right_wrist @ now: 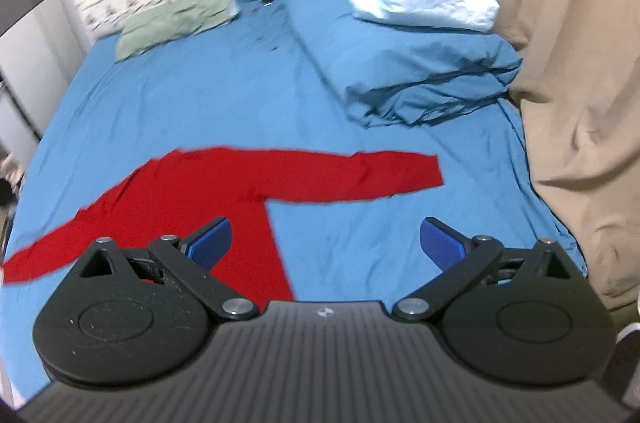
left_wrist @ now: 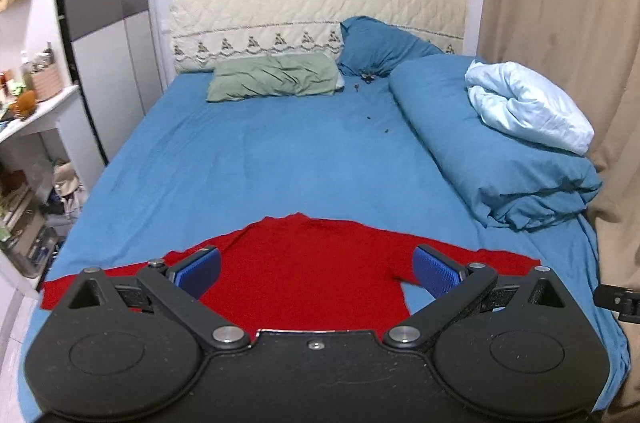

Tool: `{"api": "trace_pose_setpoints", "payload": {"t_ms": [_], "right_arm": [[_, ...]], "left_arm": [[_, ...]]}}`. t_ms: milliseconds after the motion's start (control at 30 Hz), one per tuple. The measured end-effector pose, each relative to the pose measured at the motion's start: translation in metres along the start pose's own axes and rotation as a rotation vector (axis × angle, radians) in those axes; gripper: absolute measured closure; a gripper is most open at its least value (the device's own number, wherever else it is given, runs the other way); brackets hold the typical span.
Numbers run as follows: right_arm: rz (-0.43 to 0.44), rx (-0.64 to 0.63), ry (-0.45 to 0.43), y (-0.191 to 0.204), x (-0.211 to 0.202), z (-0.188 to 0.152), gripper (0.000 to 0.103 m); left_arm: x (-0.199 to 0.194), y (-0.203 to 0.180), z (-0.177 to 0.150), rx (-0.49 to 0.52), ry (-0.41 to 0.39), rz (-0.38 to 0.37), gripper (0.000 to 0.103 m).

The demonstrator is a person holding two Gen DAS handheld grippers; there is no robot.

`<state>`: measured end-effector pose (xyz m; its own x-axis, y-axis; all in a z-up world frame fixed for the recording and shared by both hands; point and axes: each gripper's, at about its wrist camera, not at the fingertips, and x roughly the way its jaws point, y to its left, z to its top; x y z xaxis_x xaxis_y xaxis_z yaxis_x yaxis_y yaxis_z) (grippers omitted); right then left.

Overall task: Fold small clothes
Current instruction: 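Grasp the red sweater's sleeve cuff with the right gripper and lift it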

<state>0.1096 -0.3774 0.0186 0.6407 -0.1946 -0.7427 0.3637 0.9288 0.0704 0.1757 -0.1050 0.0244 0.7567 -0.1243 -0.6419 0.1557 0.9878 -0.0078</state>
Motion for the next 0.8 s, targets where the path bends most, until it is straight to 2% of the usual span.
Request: {"api": "trace_pose_setpoints", "payload": {"t_ms": [133,333,467,633,733,800], "right_arm": [[-0.01,0.044,0.012,-0.036,0.067,0.029,0.0],[-0.007,0.085,0.051,-0.084,0.195,0.038,0.0],[-0.014,0.103,0.085,-0.107,0.284,0.023,0.0],[-0.047,0.14,0.126,-0.13,0.387,-0.01,0.0],[-0.075,0.204,0.139,-0.145,0.437,-0.031,0.001],[-0.088,0.272,0.147,-0.155,0.462,-0.043,0.007]], "left_arm": [[0.062,-0.032,0.014,0.003,0.045,0.013,0.0],[0.171,-0.067,0.014,-0.039,0.113,0.047,0.0],[0.244,-0.082,0.005,-0.041,0.14,0.065,0.0],[0.338,-0.093,-0.022,-0.016,0.187,0.074,0.0],[0.387,-0.095,-0.044,0.005,0.218,0.059,0.0],[0.416,-0.096,-0.057,0.015,0.235,0.059,0.0]]}}
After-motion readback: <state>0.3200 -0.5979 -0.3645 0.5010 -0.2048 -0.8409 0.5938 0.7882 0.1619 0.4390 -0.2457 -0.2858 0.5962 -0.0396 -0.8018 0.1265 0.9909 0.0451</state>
